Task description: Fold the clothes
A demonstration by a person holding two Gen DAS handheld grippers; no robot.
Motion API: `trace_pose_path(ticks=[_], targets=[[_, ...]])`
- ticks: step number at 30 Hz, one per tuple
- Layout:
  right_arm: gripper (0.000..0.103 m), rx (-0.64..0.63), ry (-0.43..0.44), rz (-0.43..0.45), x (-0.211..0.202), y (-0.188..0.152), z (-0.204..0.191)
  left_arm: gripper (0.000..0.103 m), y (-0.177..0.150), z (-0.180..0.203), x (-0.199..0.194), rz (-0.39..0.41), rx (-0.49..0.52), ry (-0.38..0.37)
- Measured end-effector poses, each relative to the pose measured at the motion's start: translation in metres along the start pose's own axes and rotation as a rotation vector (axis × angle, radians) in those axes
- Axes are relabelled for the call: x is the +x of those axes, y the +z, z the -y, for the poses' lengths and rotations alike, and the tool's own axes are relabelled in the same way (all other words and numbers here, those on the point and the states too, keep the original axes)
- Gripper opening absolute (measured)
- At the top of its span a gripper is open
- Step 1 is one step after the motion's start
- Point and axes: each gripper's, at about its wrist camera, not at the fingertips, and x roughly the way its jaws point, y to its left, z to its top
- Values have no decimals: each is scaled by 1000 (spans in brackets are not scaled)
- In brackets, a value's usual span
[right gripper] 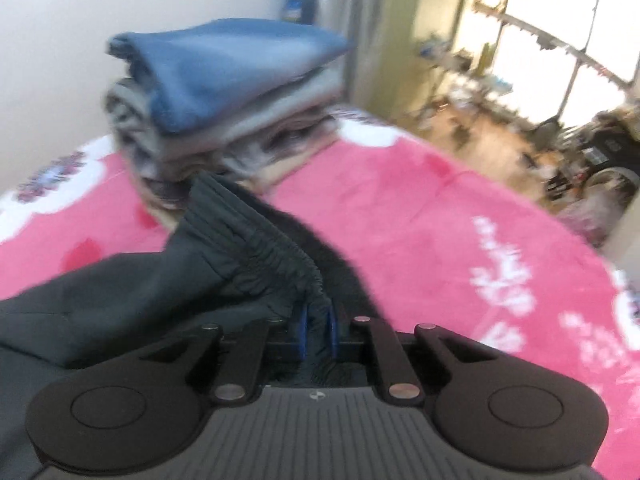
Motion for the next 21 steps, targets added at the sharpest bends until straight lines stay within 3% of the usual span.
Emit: trace_pose_path(ticks=[7, 15, 18, 19, 21], targets=[[12, -23, -157, -90, 38, -16, 3, 67, 0, 0, 1, 5, 1, 2], [14, -10, -169, -43, 45, -10, 5, 67, 1, -1, -2, 9, -31, 0], [29, -4, -177, -67, 46, -6, 9, 67, 1, -2, -5, 12, -49, 1], [40, 26, -173, -57, 41, -4, 13, 67, 0, -4, -7, 16, -59, 4], [46, 103, -161, -10, 25, -2, 22, 67, 0, -8, -10, 22, -83, 5]])
